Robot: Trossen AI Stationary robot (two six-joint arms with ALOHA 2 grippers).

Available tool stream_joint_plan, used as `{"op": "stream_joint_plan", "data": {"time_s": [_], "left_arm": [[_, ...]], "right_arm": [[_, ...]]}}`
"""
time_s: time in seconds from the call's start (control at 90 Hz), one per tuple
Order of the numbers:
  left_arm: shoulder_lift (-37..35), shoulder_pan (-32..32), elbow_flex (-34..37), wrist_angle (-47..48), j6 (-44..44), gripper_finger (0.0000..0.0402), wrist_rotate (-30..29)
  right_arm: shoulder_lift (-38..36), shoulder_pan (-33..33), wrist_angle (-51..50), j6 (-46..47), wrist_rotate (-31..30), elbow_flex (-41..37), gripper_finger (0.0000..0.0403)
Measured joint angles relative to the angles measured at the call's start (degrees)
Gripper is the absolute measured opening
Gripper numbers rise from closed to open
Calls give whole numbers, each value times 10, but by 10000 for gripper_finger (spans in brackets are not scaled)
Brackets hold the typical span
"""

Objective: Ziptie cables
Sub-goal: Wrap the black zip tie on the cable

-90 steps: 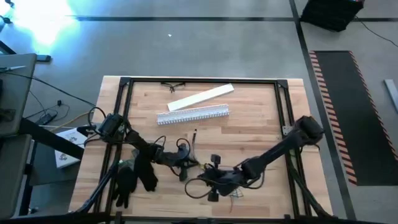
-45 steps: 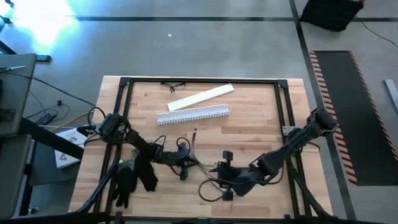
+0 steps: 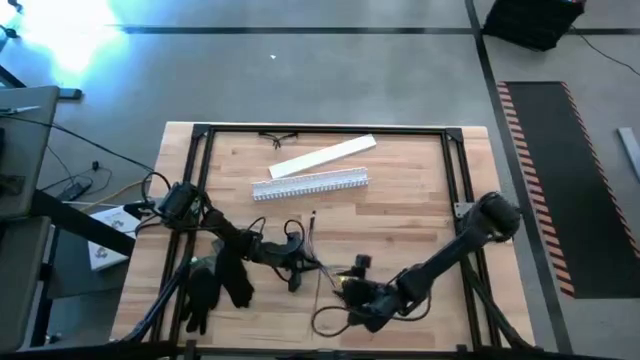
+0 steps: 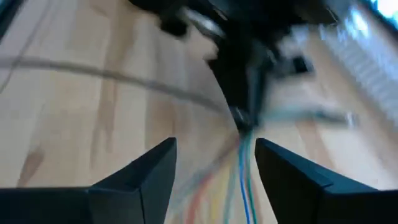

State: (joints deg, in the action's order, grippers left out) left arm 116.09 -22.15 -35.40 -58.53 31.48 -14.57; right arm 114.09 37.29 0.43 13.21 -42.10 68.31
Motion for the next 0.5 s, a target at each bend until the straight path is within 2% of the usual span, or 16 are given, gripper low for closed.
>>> {"op": "stream_joint_plan", "data": {"time_s": [0.089, 0.211, 0.356, 0.5], "left_arm": [[0, 0, 0, -1, 0, 0, 1], [0, 0, 0, -2, 1, 0, 1], [0, 0, 0, -3, 1, 0, 1], [0, 0, 0, -5, -5, 1, 1]], "right_arm": [[30, -11, 64, -96, 7, 12, 184], [55, -22, 77, -145, 12, 33, 162], [59, -30, 76, -145, 14, 36, 121], [59, -37, 73, -107, 40, 37, 42]]}}
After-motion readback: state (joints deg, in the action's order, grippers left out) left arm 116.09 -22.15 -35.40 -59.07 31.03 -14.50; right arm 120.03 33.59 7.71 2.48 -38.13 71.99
